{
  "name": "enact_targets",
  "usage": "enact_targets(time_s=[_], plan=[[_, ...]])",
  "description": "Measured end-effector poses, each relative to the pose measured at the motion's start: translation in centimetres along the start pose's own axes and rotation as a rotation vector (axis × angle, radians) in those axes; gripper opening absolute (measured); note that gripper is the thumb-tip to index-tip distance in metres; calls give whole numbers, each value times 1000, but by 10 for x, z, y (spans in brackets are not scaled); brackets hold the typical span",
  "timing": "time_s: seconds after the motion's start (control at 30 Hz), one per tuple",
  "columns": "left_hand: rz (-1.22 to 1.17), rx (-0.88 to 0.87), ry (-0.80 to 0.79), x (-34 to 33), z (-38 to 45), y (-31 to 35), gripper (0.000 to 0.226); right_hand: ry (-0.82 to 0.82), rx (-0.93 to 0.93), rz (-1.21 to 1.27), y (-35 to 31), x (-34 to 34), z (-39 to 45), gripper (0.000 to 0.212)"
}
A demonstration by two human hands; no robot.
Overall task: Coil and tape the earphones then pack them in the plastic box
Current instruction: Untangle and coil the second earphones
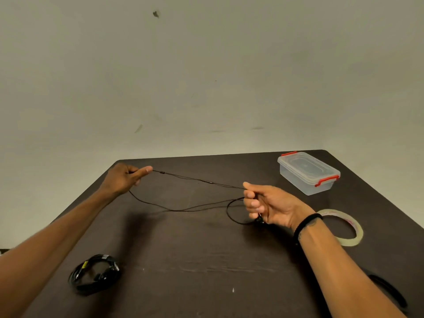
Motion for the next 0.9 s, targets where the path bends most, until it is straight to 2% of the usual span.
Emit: enact_targets(time_s=[0.13,0.3,0.4,0.5,0.6,0.67,0.73,0.8,0.9], plan=[[113,47,104,-6,13,-2,66,-146,-13,-129,5,-16,-4,39],[285,100,135,-33,15,-2,64,-333,48,-270,4,-31,-11,42],[302,177,102,-54,13,-7,55,-341,86,-171,-1,-41,-14,42],[304,273,37,-70,7,-8,43,-272,93,-38,-5,-44,-12,38],[428,343,-19,-83,-2,-6,50,-207,88,113,-6,-39,-7,31],[344,178,129,-82,-9,23,50,-167,73,182,-6,-33,-3,34],[104,-163,303,-78,-31,77,44,-126,68,219,-6,-29,0,39],[-170,-400,239,-89,-64,130,42,-91,66,233,-6,-27,2,42],[-347,-509,-16,-129,-106,177,37,-63,73,233,-5,-29,2,40]])
Point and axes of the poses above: each hand's wrist, its own z-axis towards the middle knuckle, its own x-axis out of the back of the hand, y = z × x, the point moved 9 cm from there along z, towards the middle knuckle, and after that the axes turned 2 degrees about y, right-handed, at the moved point
